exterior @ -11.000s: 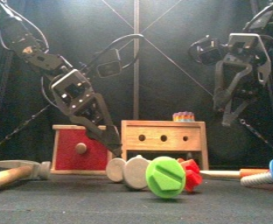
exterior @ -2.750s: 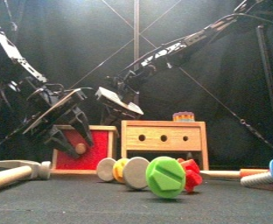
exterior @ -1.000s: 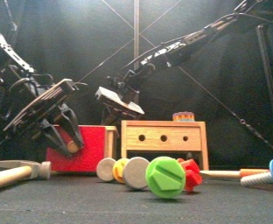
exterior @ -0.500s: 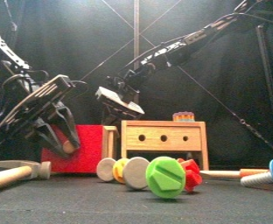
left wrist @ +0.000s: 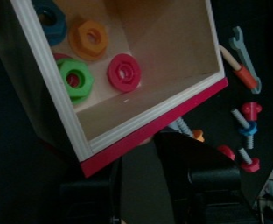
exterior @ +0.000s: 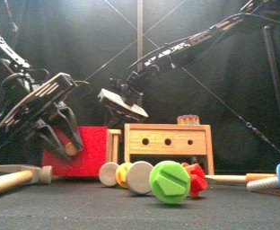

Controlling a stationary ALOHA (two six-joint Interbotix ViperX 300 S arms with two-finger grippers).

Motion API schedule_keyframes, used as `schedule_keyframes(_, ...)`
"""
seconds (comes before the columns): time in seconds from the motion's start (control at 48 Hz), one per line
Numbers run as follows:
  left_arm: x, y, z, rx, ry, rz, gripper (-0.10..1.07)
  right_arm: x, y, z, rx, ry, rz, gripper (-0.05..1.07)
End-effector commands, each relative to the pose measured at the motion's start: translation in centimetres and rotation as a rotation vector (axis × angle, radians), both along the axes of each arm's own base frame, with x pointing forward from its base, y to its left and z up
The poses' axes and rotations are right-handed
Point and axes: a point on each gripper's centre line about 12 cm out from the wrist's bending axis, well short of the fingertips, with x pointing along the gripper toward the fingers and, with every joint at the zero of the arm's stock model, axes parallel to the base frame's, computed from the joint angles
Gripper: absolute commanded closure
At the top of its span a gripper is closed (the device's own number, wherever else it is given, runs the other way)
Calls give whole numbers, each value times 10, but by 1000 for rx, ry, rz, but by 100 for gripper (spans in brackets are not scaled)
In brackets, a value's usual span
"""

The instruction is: Grab nail

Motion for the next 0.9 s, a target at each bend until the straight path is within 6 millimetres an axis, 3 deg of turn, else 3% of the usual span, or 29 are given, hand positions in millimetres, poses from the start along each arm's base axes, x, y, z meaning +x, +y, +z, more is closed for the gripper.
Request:
schedule_keyframes(0.0, 7, -9, 5, -10, -16, -27, 38, 0, -1, 17, -7, -31, -6, 77)
schedule_keyframes(0.125, 7, -10, 6, -7, -20, -33, 35, -1, -2, 16, -7, -30, -7, 77)
schedule_keyframes(0.396, 8, -11, 8, -6, -29, -40, 15, -1, -1, 15, -6, -27, -6, 77)
schedule_keyframes(0.542, 8, -11, 13, 8, -47, -52, 12, 0, 0, 17, -10, -30, -3, 77)
schedule_keyframes(0.875, -13, -8, 34, 92, -132, -139, 12, -1, 12, 53, -62, -81, 32, 77)
